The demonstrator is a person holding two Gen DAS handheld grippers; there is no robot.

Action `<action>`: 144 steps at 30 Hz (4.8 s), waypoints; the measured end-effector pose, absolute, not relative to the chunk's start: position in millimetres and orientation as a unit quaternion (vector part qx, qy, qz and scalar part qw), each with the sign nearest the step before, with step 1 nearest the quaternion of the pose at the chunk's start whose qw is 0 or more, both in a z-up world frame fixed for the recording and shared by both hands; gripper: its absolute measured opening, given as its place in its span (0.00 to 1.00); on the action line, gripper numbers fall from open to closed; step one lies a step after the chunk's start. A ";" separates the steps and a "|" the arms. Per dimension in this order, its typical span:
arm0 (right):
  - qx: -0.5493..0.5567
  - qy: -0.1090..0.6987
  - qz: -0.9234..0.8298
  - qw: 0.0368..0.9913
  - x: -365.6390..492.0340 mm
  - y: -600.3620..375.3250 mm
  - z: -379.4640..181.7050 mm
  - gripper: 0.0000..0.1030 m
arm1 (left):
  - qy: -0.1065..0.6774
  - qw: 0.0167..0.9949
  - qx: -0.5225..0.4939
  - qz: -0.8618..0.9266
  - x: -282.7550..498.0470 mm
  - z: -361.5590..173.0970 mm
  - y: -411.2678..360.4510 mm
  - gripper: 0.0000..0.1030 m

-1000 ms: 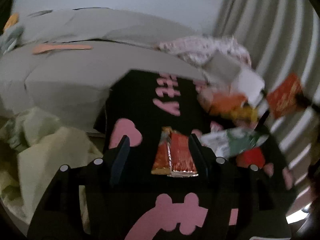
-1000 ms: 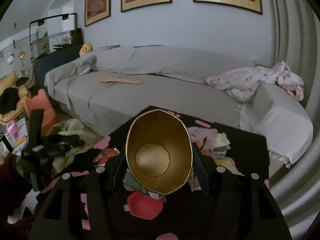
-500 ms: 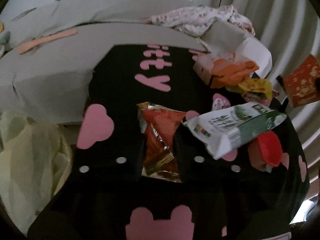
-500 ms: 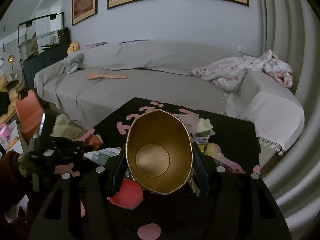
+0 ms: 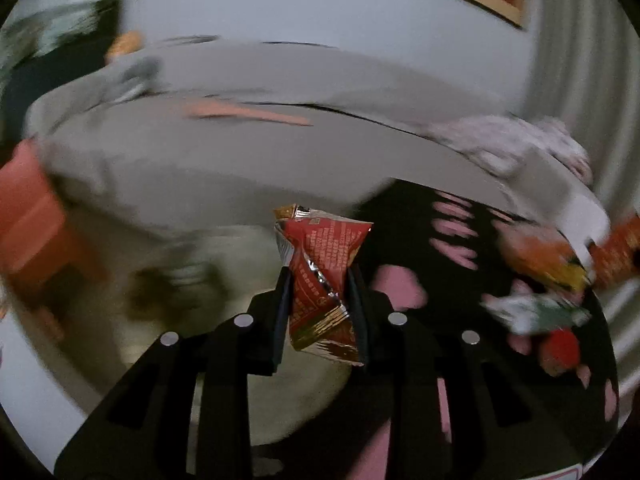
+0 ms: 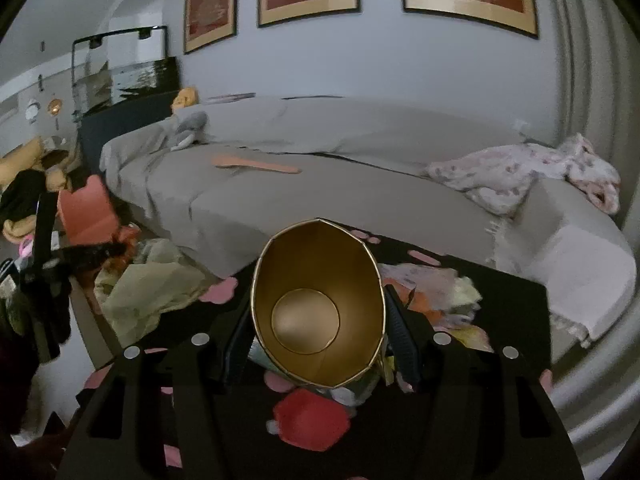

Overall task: Collect trash
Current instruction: 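Grasp the red snack packet with the left gripper while the right gripper carries the cup to the trash bag, then release the cup and packet into the yellow trash bag with both grippers, then grasp the orange snack bag with the left gripper while the right gripper reaches the milk carton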

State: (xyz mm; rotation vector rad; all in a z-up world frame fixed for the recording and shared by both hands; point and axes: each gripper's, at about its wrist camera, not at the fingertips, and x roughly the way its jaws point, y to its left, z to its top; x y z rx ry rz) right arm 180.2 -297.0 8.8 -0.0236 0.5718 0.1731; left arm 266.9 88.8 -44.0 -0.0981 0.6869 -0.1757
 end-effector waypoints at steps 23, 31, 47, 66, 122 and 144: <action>-0.051 0.318 0.190 0.927 261.8 -182.9 7.9 0.56 | 0.391 0.899 -0.195 -0.016 293.2 -112.2 173.1 0.70; -0.013 0.354 0.306 0.884 327.3 -71.0 -11.9 0.56 | 0.268 0.930 -0.193 0.159 216.0 -63.1 222.2 0.79; -0.098 0.369 0.330 0.863 360.9 38.3 -69.7 0.74 | 0.227 0.933 -0.227 0.163 193.4 -52.6 248.9 0.90; -0.088 0.345 0.173 0.918 287.9 -176.5 -42.4 0.74 | 0.290 0.941 -0.169 -0.045 233.6 -62.0 109.7 0.91; 0.006 0.361 0.072 0.930 200.2 -363.0 -75.0 0.74 | 0.414 0.875 -0.104 -0.229 299.7 -73.6 -16.0 0.20; -0.101 0.449 -0.009 0.888 177.2 -349.0 -116.1 0.74 | 0.425 0.875 -0.132 -0.190 246.9 -118.6 13.6 0.20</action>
